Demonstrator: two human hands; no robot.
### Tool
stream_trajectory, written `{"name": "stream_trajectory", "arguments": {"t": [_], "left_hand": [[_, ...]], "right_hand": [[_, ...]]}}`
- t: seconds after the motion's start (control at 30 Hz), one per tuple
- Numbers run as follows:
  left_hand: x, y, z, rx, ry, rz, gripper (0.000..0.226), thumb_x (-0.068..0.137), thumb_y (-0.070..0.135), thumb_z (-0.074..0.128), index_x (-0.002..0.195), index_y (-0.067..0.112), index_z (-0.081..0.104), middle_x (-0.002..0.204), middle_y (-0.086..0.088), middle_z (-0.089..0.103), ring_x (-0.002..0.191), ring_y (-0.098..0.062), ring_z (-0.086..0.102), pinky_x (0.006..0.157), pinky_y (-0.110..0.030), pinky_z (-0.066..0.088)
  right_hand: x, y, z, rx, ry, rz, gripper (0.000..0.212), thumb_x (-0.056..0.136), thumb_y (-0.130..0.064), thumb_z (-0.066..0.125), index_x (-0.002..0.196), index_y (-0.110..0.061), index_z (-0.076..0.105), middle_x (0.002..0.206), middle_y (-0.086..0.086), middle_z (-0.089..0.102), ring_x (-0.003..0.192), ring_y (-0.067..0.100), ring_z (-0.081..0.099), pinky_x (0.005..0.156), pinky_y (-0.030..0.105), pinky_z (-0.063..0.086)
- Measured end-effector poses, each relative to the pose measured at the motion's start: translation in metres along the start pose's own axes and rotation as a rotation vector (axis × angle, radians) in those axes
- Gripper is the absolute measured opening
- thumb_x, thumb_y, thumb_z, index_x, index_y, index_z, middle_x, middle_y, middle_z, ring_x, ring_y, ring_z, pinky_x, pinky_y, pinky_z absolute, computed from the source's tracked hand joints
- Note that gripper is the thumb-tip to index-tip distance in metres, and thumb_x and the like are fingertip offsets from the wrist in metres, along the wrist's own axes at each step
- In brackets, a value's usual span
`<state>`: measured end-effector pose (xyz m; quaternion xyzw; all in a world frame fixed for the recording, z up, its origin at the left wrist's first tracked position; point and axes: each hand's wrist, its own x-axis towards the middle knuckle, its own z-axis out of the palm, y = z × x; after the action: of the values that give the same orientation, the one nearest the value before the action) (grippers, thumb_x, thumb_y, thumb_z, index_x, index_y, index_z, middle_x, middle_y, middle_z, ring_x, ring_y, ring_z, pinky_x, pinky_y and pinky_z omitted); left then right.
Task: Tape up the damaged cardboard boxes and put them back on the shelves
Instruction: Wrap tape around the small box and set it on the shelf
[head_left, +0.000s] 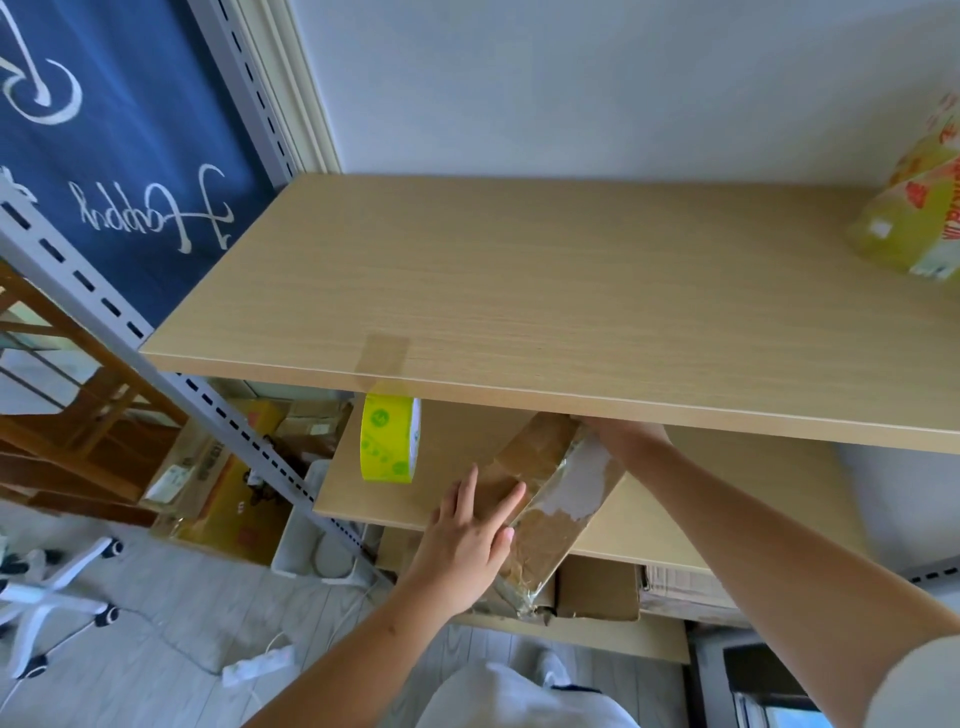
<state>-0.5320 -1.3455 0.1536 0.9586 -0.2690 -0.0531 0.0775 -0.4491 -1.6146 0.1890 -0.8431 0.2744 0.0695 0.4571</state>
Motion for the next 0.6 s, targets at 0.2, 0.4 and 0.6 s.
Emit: {"name": "stream_trajectory", "arguments": {"t": [0.2, 0.4, 0.6], "left_hand": [[0.001, 0.0, 0.006, -0.029, 0.021, -0.02, 0.055, 0.096, 0.056, 0.006, 0.148, 0.058, -0.013, 0.164, -0.015, 0.003, 0.141, -0.037, 0.027, 0.111, -0.048, 0.038], [-0.001, -0.002, 0.008, -0.036, 0.007, -0.007, 0.055, 0.097, 0.057, 0.007, 0.149, 0.059, -0.01, 0.164, -0.014, 0.002, 0.143, -0.036, 0.026, 0.112, -0.05, 0.038], [0.0, -0.004, 0.002, -0.055, -0.055, 0.003, 0.054, 0.096, 0.058, 0.004, 0.148, 0.061, -0.01, 0.164, -0.01, -0.002, 0.144, -0.034, 0.021, 0.114, -0.049, 0.036]], "right_hand": [[-0.004, 0.011, 0.005, -0.302, 0.044, -0.202, 0.037, 0.097, -0.052, 0.042, 0.121, -0.031, 0.06, 0.119, 0.002, 0.065, 0.103, 0.025, 0.059, 0.082, 0.03, 0.045], [-0.006, 0.025, -0.007, -0.493, -0.275, -0.274, 0.057, 0.072, -0.072, 0.068, 0.103, -0.027, 0.054, 0.094, -0.006, 0.061, 0.086, 0.015, 0.06, 0.078, 0.034, 0.056], [-0.002, 0.023, -0.002, -0.376, -0.071, -0.245, 0.047, 0.095, -0.05, 0.055, 0.127, -0.016, 0.06, 0.117, 0.008, 0.064, 0.101, 0.026, 0.059, 0.084, 0.035, 0.049]]}}
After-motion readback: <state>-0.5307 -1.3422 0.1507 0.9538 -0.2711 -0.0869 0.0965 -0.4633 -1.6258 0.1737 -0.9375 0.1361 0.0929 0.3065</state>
